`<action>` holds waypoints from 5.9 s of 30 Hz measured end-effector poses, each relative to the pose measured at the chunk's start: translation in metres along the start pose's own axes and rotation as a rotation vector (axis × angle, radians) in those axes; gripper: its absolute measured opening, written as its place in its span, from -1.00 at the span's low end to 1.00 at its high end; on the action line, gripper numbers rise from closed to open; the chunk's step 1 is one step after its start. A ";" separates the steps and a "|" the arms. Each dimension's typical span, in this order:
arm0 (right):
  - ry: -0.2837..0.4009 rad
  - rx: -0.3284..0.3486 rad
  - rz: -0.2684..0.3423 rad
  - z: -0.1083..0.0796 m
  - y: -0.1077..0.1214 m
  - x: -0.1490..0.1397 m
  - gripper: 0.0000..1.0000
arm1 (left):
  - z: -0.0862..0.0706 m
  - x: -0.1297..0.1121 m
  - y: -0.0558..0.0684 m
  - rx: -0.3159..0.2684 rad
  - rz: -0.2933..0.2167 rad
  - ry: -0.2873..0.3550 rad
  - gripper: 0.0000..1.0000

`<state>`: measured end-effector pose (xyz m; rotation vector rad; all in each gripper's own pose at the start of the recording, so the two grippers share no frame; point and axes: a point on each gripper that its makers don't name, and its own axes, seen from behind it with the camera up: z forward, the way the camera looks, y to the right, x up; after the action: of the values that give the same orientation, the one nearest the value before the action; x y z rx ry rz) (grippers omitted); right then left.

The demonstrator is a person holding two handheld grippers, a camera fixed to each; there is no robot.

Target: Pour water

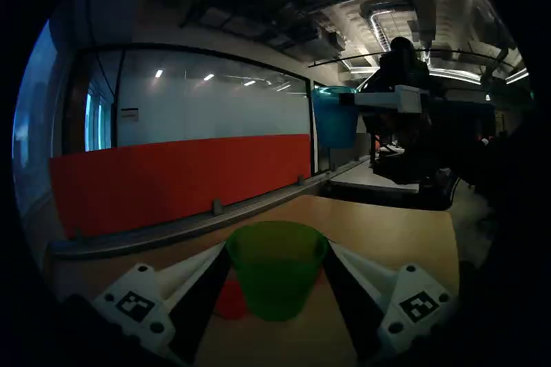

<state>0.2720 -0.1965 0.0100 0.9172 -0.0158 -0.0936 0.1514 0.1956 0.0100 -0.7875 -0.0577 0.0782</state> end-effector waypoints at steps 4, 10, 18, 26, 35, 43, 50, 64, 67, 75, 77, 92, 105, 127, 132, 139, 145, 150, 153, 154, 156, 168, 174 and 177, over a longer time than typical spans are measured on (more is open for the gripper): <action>-0.008 0.002 -0.008 -0.004 0.000 -0.003 0.83 | 0.001 -0.001 0.002 -0.002 0.005 -0.007 0.76; -0.028 -0.006 -0.017 -0.008 0.002 -0.012 0.84 | 0.001 -0.001 0.002 -0.006 0.010 -0.022 0.75; -0.063 -0.005 -0.030 -0.013 0.002 -0.031 0.84 | 0.003 -0.007 0.001 -0.005 0.011 -0.048 0.76; -0.104 -0.005 -0.040 -0.017 0.004 -0.052 0.84 | 0.004 -0.018 -0.003 -0.004 0.020 -0.087 0.75; -0.155 0.009 -0.039 -0.017 0.001 -0.083 0.85 | 0.006 -0.037 -0.005 -0.013 0.025 -0.146 0.76; -0.203 0.022 -0.018 -0.020 0.000 -0.115 0.85 | 0.007 -0.055 -0.007 -0.025 0.027 -0.202 0.75; -0.248 0.034 -0.018 -0.021 0.000 -0.142 0.85 | 0.009 -0.072 -0.003 -0.042 0.038 -0.258 0.75; -0.348 0.072 -0.027 -0.019 -0.006 -0.197 0.85 | 0.011 -0.110 0.004 -0.081 0.038 -0.360 0.76; -0.365 0.080 -0.026 -0.019 -0.007 -0.207 0.85 | 0.011 -0.117 0.006 -0.090 0.036 -0.376 0.76; -0.413 0.100 -0.024 -0.018 -0.009 -0.232 0.85 | 0.011 -0.137 0.009 -0.108 0.031 -0.421 0.76; -0.424 0.105 -0.022 -0.018 -0.011 -0.239 0.85 | 0.012 -0.140 0.010 -0.113 0.028 -0.427 0.76; -0.511 0.132 -0.008 -0.021 -0.017 -0.292 0.85 | 0.016 -0.172 0.019 -0.155 0.029 -0.503 0.76; -0.570 0.152 -0.010 -0.023 -0.025 -0.328 0.85 | 0.020 -0.200 0.025 -0.184 0.007 -0.543 0.76; -0.620 0.172 -0.007 -0.023 -0.037 -0.360 0.85 | 0.024 -0.222 0.033 -0.202 -0.035 -0.556 0.76; -0.623 0.171 -0.005 -0.022 -0.038 -0.361 0.85 | 0.023 -0.225 0.033 -0.207 -0.040 -0.557 0.76; -0.623 0.169 0.002 -0.023 -0.039 -0.361 0.85 | 0.021 -0.225 0.033 -0.209 -0.048 -0.553 0.77; -0.625 0.164 -0.001 -0.027 -0.039 -0.364 0.85 | 0.018 -0.227 0.032 -0.210 -0.045 -0.557 0.77; -0.627 0.158 0.000 -0.031 -0.040 -0.366 0.85 | 0.017 -0.227 0.033 -0.211 -0.034 -0.563 0.77; -0.624 0.155 0.001 -0.032 -0.041 -0.366 0.85 | 0.017 -0.228 0.033 -0.210 -0.030 -0.567 0.77; -0.624 0.155 0.001 -0.032 -0.041 -0.366 0.85 | 0.017 -0.228 0.032 -0.210 -0.028 -0.568 0.78; -0.623 0.154 0.001 -0.032 -0.041 -0.366 0.85 | 0.017 -0.228 0.032 -0.209 -0.025 -0.571 0.78; -0.638 0.150 0.006 -0.036 -0.043 -0.369 1.00 | 0.015 -0.229 0.030 -0.194 -0.034 -0.583 0.98; -0.641 0.145 0.010 -0.037 -0.044 -0.371 1.00 | 0.012 -0.230 0.028 -0.191 -0.023 -0.590 0.99; -0.645 0.140 0.007 -0.040 -0.043 -0.373 1.00 | 0.009 -0.231 0.027 -0.189 -0.010 -0.597 0.99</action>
<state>-0.1000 -0.1581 -0.0385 0.9936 -0.6298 -0.3826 -0.0807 0.2001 -0.0081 -0.9308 -0.6416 0.3000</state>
